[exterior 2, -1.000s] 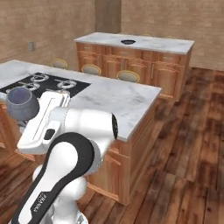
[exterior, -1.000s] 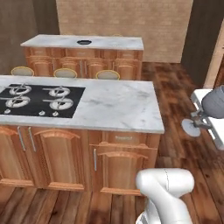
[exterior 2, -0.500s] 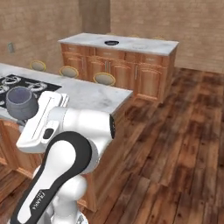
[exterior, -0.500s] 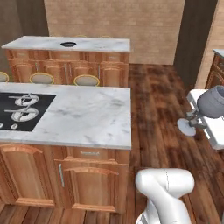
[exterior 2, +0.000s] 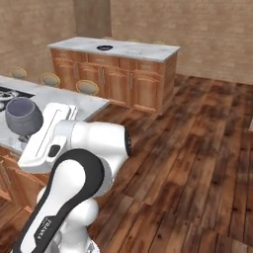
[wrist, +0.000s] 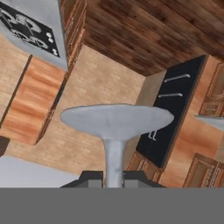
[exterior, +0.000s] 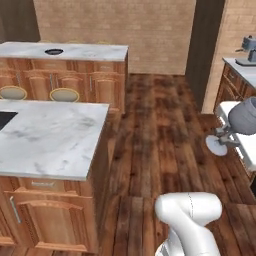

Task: Retrieve the wine glasses from the counter and place one next to each plate.

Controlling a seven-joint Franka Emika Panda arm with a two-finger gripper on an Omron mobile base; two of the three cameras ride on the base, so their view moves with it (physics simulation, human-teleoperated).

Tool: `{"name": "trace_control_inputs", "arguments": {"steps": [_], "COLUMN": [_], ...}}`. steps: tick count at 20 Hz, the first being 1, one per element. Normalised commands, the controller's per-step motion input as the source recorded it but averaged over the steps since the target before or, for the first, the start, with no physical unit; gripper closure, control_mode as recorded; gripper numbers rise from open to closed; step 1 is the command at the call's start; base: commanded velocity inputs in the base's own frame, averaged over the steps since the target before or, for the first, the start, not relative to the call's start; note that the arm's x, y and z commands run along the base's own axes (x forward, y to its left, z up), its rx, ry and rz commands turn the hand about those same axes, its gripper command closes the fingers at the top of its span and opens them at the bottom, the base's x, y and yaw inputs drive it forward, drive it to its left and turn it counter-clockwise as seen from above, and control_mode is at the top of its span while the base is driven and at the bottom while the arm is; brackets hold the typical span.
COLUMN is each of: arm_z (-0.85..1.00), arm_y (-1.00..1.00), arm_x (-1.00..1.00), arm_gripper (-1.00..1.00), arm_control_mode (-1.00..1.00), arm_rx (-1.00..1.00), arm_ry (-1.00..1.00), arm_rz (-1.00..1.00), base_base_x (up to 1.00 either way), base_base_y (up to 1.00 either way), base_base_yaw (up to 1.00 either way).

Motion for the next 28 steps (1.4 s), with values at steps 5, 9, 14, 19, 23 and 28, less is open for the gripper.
{"name": "trace_control_inputs", "arguments": {"steps": [5, 9, 14, 19, 23, 28], "arm_z": [0.00, 0.00, 0.00, 0.00, 0.00, 0.00], "arm_y": [0.00, 0.00, 0.00, 0.00, 0.00, 0.00], "arm_x": [0.00, 0.00, 0.00, 0.00, 0.00, 0.00], "arm_gripper": [1.00, 1.00, 1.00, 1.00, 1.00, 1.00], "arm_control_mode": [1.00, 1.00, 1.00, 1.00, 1.00, 1.00], "arm_rx": [0.00, 0.00, 0.00, 0.00, 0.00, 0.00], "arm_ry": [0.00, 0.00, 0.00, 0.00, 0.00, 0.00], "arm_rz": [0.00, 0.00, 0.00, 0.00, 0.00, 0.00], "base_base_x": [1.00, 1.00, 1.00, 1.00, 1.00, 1.00], "base_base_y": [-0.88, -0.08, -0.16, 0.12, 0.84, 1.00], "base_base_yaw": [0.16, 0.10, 0.15, 0.02, 0.06, 0.08]}}
